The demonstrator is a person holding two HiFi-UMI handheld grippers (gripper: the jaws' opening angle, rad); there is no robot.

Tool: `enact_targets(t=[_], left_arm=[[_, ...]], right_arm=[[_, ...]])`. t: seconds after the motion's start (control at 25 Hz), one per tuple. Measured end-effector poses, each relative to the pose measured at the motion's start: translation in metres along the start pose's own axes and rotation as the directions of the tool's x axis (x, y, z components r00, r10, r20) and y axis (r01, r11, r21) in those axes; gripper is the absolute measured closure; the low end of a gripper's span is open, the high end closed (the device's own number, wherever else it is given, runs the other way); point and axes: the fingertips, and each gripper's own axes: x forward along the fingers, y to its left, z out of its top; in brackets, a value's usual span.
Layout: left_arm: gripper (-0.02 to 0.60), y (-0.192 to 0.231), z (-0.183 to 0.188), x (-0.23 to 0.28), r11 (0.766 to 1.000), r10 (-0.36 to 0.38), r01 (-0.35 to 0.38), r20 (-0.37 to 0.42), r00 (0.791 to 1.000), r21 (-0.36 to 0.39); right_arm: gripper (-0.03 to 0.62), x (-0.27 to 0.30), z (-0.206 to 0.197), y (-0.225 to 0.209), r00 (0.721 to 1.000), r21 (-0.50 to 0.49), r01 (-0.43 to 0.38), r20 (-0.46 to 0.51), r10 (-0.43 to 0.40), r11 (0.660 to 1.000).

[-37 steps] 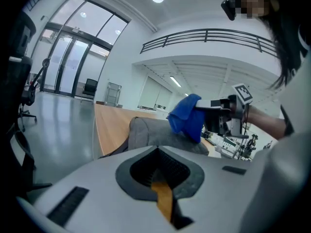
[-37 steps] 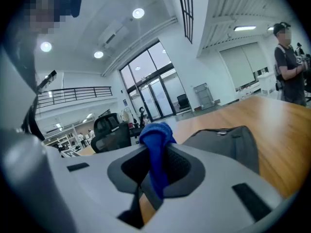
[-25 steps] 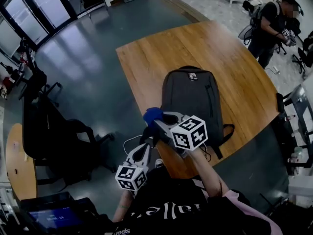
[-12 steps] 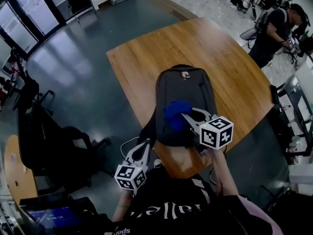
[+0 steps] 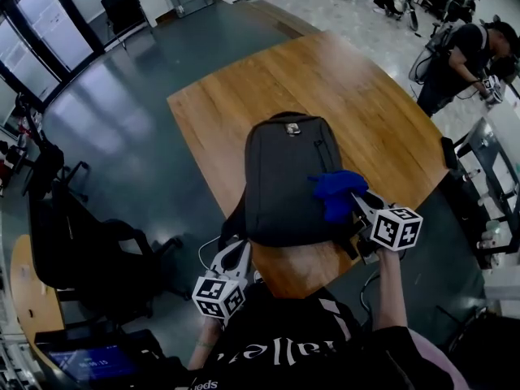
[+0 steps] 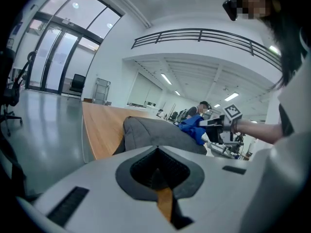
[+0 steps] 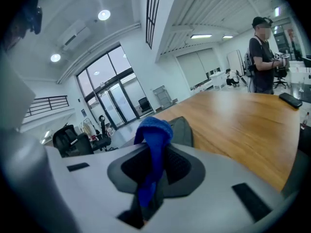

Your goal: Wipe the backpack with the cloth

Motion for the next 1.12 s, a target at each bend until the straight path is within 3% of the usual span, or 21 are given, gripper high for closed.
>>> enact_targets(t=[0.32, 0.52, 0.84, 1.12], left_arm=[[0.583, -0.022, -0.005, 0.007, 1.000, 0.008, -0.008, -0.005, 1.000, 0.008], [0.583, -0.024, -0.007, 0.004, 1.000, 0.024, -0.024, 0.000, 1.000, 0.000], [0.583, -0.012, -0.008, -0.006, 0.999, 0.047, -0.047, 0.017, 0.999, -0.023], [0.583, 0.001, -0.006, -0.011, 0.999, 0.040, -0.039, 0.028, 0.999, -0.038]], right_arm=[[0.540, -0.031, -0.024, -0.075, 0.993, 0.052, 0.115, -0.041, -0.113, 0.992], [0.540, -0.036, -0.021, -0.078, 0.993, 0.042, 0.113, -0.047, -0.111, 0.993], [0.540, -0.015, 0.044, 0.008, 0.996, -0.045, -0.063, 0.056, 0.065, 0.997], [0.540, 0.042, 0.066, 0.128, 0.960, -0.117, -0.267, 0.056, 0.275, 0.957]])
